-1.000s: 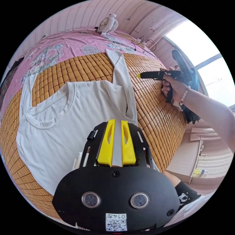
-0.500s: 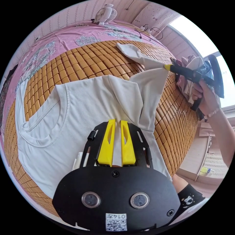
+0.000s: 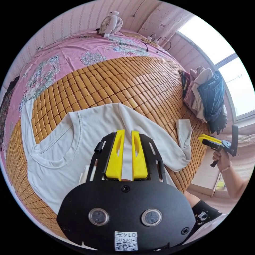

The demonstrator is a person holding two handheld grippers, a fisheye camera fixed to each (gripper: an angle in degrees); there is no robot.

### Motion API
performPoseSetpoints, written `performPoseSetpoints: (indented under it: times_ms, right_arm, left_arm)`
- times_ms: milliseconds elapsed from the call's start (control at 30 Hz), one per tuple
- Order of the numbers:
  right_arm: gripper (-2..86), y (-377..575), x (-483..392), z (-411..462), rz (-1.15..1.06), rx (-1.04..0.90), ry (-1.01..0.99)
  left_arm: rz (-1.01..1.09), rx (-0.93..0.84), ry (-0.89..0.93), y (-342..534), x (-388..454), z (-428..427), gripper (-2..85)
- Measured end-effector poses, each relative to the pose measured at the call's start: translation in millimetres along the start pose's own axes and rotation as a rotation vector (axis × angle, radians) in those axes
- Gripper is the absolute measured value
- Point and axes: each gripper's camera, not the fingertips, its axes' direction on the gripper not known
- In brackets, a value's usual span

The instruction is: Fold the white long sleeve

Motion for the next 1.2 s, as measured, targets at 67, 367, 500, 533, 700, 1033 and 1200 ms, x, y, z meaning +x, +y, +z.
performPoseSetpoints:
  times_ms: [67, 367, 500, 533, 700, 1033, 1200]
  right_arm:
    - [8.8, -2, 7, 11, 0.055, 0.034, 0.014]
    - [-0.2, 40, 21, 17, 0.095, 0.042, 0.048]
    - [-0.6, 102, 28, -65, 0.111, 0.061, -0.108]
    - [-0.6, 117, 31, -88, 0.133, 0.066, -0.124]
    - [-0.3, 120, 71, -120, 0.185, 0.143, -0.102]
    - [5.6, 135, 109, -56, 0.292, 0.1, 0.079]
    - [9.0, 134, 99, -37, 0.346, 0.117, 0.027]
  left_arm:
    - [0.021, -0.018, 0.001, -14, 14, 13, 5.4]
    - [0.129, -0.112, -0.123, -32, 54, 56, 2.4]
    - [0.162, -0.112, -0.089, -35, 60, 60, 0.1]
    - [0.169, -0.111, -0.085, -36, 61, 60, -0.5]
    - [0.157, -0.092, -0.054, -44, 69, 60, -0.8]
    - [0.11, -0.026, -0.067, -54, 65, 30, 1.4]
    - [0.046, 0.012, -0.095, -67, 60, 28, 2.8]
